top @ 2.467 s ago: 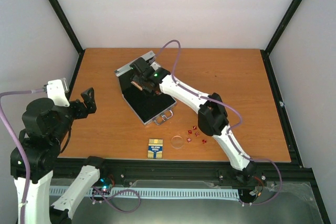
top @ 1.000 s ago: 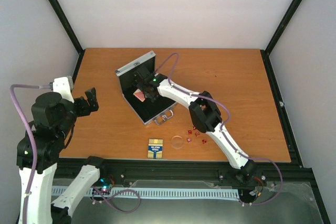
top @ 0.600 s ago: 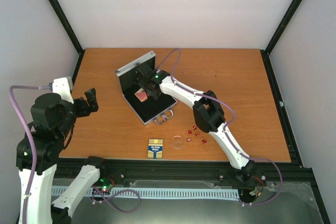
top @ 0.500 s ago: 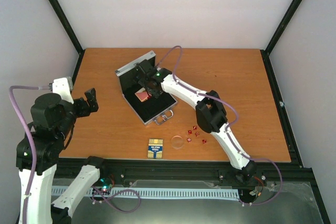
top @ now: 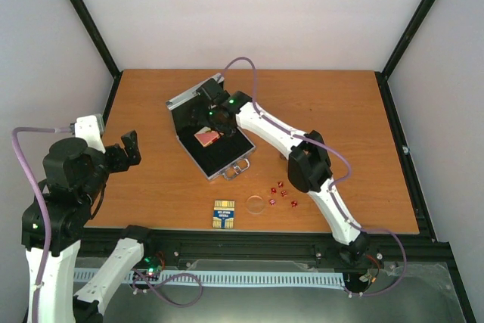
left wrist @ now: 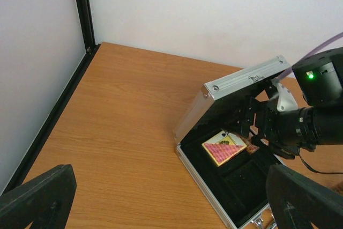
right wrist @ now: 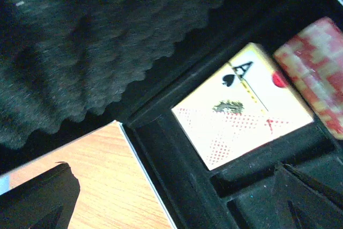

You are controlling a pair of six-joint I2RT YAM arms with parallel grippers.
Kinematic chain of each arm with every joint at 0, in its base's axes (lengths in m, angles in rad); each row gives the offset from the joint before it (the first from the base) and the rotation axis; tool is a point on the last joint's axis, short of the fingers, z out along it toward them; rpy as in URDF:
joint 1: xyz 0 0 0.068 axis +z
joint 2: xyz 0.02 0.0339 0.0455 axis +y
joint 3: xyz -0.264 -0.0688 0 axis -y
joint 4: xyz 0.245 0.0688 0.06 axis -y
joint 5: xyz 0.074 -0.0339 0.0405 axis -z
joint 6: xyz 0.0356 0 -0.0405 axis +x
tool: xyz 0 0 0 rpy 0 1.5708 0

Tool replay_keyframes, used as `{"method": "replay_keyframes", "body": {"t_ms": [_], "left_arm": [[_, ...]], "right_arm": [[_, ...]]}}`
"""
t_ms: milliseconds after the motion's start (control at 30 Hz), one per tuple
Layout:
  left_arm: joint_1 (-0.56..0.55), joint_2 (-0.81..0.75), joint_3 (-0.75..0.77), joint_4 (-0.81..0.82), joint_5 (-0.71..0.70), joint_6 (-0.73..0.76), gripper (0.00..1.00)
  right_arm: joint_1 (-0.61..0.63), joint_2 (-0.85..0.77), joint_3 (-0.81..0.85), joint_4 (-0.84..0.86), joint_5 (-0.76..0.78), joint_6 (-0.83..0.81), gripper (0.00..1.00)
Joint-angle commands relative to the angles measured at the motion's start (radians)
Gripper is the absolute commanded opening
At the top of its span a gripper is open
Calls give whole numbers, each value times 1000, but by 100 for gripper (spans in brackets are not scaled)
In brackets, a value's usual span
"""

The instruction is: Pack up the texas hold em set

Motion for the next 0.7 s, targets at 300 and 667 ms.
{"method": "replay_keyframes", "body": {"t_ms": [300, 667], "left_arm": [[2, 23, -23, 13, 15, 13, 100], [2, 47, -54, 18, 6, 16, 100]], "right_arm": [[-14, 142, 93, -90, 58, -555, 100], [-14, 116, 32, 68, 66, -661, 100]]}}
